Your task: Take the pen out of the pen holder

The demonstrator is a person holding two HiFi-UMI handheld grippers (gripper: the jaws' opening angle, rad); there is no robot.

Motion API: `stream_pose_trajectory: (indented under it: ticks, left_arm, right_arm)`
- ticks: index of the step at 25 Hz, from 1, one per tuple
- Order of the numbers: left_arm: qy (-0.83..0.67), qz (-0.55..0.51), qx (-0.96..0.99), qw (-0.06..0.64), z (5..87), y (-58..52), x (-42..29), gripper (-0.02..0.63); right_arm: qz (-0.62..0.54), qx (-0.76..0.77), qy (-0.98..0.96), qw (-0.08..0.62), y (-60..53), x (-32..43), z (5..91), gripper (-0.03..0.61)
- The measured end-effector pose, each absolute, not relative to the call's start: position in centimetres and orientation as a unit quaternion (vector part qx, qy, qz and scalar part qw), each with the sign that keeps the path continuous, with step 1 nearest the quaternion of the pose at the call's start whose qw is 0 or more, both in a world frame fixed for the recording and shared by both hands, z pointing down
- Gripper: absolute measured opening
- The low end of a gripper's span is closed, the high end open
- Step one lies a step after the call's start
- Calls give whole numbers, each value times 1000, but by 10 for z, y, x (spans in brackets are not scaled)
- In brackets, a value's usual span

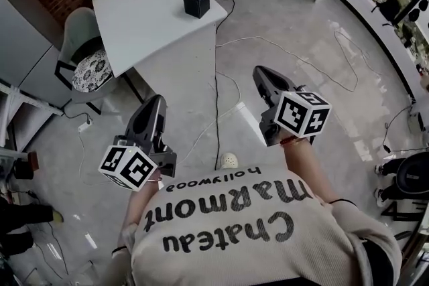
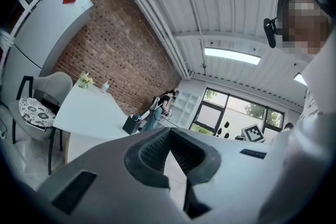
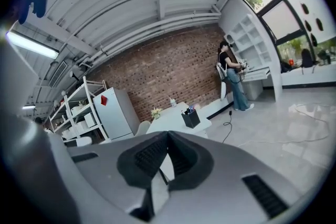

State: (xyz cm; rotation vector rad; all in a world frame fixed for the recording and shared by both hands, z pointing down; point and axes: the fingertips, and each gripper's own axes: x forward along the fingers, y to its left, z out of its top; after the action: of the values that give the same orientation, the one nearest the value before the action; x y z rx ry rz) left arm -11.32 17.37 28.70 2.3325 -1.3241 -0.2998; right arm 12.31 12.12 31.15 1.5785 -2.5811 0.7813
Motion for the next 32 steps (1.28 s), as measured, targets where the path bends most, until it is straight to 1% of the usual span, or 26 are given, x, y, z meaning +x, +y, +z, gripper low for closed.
stream_pose_trajectory:
  ticks: [8, 18, 25, 32]
  left_arm:
    - [-503, -105, 830, 219, 302, 111, -82, 2]
    - [-510, -81, 820, 247, 327, 75, -59, 2]
    - [-508, -81, 819, 255, 338, 37, -65, 2]
    - [-487, -94, 830, 257, 335, -29, -71, 2]
  right_arm:
    - [251, 483, -839, 12, 47, 154, 321, 3]
    - [298, 454, -839, 31, 6, 160, 362, 3]
    - [311, 459, -831, 38, -21, 158, 378, 3]
    - [313, 468, -825, 43, -69, 147, 376, 3]
